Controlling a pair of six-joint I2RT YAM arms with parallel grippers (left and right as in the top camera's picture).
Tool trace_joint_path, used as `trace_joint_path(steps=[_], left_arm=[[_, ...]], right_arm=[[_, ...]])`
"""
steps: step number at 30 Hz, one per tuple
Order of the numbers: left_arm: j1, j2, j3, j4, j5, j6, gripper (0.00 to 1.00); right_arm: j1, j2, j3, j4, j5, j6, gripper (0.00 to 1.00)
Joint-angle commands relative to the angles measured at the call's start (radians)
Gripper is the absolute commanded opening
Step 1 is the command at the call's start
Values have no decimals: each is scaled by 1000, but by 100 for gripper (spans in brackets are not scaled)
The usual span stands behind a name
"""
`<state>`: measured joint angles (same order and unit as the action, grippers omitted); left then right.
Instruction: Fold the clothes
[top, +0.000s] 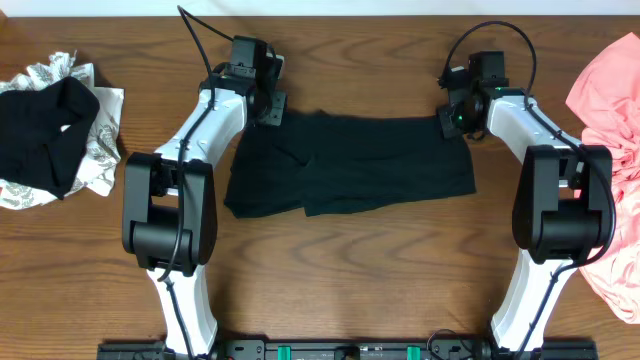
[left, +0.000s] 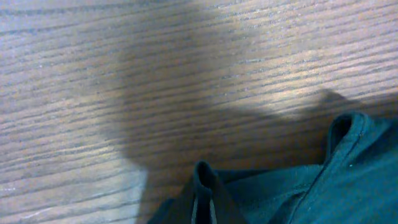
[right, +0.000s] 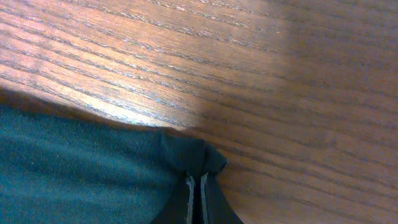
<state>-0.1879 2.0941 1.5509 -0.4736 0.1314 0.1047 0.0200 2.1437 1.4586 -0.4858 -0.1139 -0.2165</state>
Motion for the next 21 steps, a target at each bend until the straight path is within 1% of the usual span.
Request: trace_joint_path(steps=[1,10,21], left_arm=[[6,-54,6,-22,-10,-9,6],[8,-103,6,-101,-10,-11,6],[8,-132,6,-235,-9,-16,6]], right_arm=[[7,-4,15,-5,19,-2,1],[7,-89,15,-13,20,-2,1],[8,-120,15,-34,0,-2,1]])
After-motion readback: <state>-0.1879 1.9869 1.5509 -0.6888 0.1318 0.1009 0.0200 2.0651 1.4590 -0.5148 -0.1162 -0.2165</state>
